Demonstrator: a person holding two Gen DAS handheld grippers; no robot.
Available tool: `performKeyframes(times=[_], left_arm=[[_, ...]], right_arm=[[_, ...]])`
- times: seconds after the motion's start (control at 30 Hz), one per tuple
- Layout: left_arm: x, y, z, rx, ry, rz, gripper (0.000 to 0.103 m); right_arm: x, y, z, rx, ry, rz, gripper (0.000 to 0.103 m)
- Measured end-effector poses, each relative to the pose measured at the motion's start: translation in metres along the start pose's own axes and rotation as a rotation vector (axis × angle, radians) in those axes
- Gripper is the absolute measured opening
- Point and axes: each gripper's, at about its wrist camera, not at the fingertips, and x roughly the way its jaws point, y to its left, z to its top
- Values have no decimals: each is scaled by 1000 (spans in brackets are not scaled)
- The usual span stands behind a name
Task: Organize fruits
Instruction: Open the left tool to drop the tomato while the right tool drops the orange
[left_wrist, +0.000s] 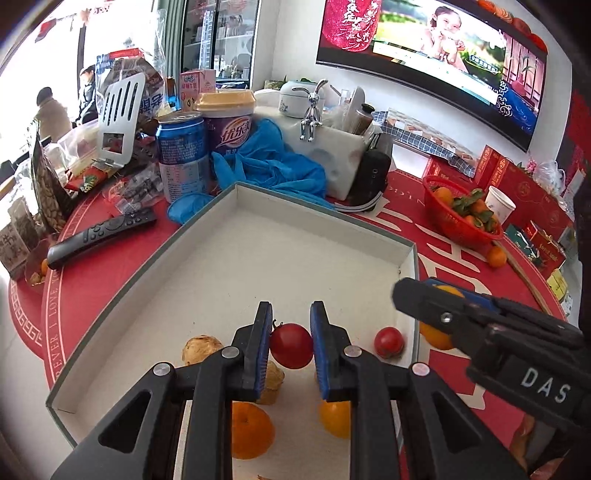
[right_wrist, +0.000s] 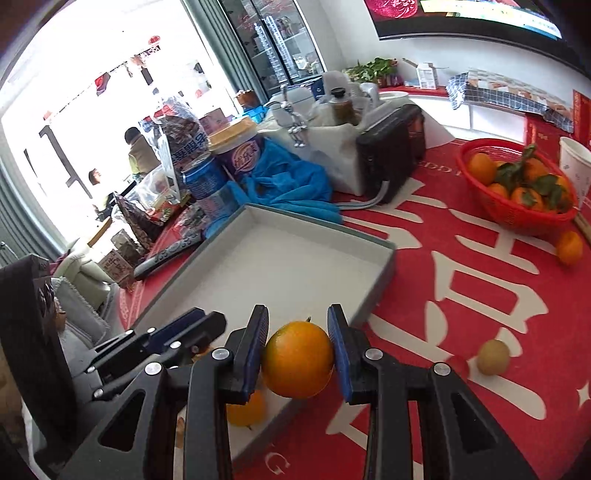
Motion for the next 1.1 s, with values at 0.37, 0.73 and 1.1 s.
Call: performKeyframes(times=[0.37,0.73,1.1], left_arm=[[2,4,0,-32,16,39,35],[-8,0,1,-7,-48,85,83],[-6,2,2,-21,-28,82,83]], right_arm=[[24,12,-1,15,17,103,35],[9,18,1,5,-56,117,103],[-2,10,2,54,-104,22,103]])
